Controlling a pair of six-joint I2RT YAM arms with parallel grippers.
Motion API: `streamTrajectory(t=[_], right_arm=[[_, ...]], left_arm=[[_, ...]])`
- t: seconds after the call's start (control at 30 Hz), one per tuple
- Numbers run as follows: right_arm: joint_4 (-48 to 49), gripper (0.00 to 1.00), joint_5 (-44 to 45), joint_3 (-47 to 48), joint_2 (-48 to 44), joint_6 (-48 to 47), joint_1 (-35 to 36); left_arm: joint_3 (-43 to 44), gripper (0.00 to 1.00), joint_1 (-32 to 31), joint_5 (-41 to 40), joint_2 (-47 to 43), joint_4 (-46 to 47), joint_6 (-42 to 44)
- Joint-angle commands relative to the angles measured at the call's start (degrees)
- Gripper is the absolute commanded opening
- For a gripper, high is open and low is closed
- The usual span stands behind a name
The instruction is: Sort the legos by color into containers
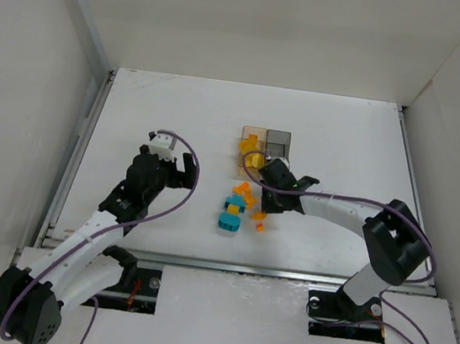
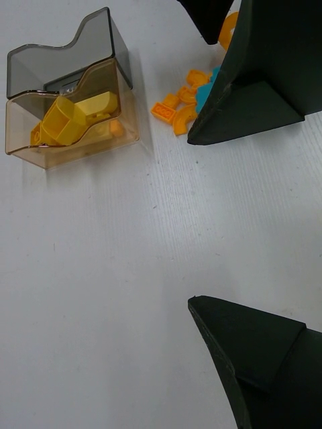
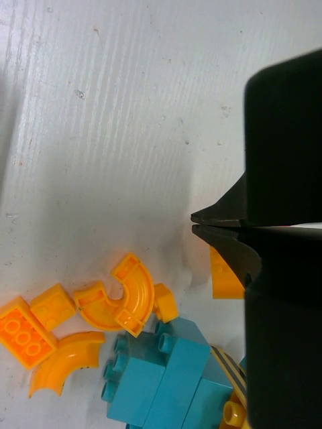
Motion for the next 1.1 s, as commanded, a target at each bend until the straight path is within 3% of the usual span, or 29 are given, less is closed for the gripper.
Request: streamTrajectory(t=[0.0, 0.4, 0.63, 0.8, 1.07], right_arm=[[-1.43, 0.00, 1.31, 2.14, -2.56, -1.36, 0.44], [-4.08, 0.00, 9.03, 14.26, -9.26, -7.24, 0.44], [-2.75, 0.00, 16.86, 33.94, 7.43, -19.02, -2.28], [-2.14, 0.00, 17.40, 47.03, 18.50, -23.07, -6.58], [-0.12, 0.00, 12.40, 54.62, 26.95, -23.07, -11.24]], left_arm=[[-0.44, 0.94, -0.18, -0.51, -1.30, 3.02, -0.53], [-0.44, 0.94, -0.18, -0.51, -1.30, 3.02, -0.01], [-0.44, 0.94, -0.18, -1.03, -0.25, 3.02, 0.52], [-0.44, 0.94, 0.34, -1.03, 0.28, 2.49, 1.05], [-0.44, 0.94, 3.15, -2.09, 1.34, 2.49, 1.05]])
